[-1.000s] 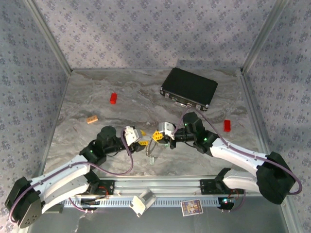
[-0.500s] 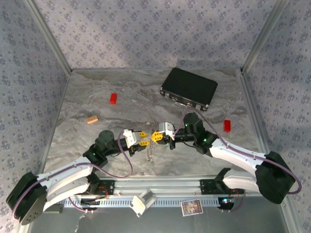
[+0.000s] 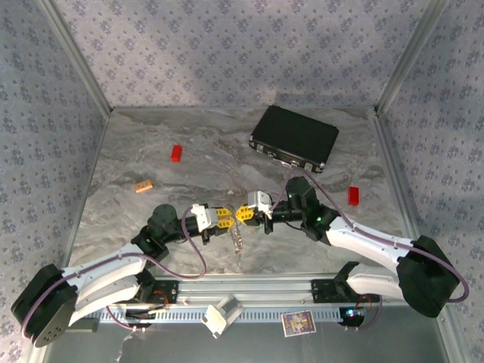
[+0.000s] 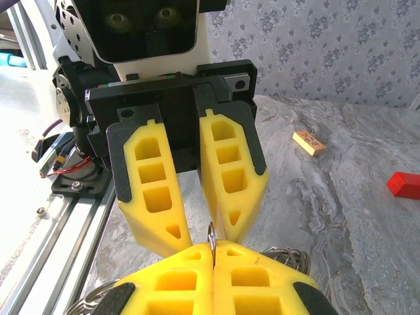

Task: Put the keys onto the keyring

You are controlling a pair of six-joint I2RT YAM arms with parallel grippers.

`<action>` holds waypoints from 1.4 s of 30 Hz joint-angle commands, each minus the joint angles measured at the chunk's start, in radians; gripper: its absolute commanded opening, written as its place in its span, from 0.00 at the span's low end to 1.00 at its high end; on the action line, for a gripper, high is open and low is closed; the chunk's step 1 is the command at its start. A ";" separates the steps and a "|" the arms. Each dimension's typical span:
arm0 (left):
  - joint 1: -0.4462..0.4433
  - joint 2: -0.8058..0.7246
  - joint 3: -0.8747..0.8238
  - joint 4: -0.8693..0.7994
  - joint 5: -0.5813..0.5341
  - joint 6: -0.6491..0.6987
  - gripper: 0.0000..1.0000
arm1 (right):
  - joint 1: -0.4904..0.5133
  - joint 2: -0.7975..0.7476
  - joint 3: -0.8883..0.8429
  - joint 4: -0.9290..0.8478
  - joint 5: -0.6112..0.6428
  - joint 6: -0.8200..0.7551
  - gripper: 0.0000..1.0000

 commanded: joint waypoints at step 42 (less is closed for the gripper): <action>-0.092 0.005 0.415 -0.875 -0.326 0.208 0.00 | -0.038 -0.210 0.015 -0.461 0.687 0.541 0.51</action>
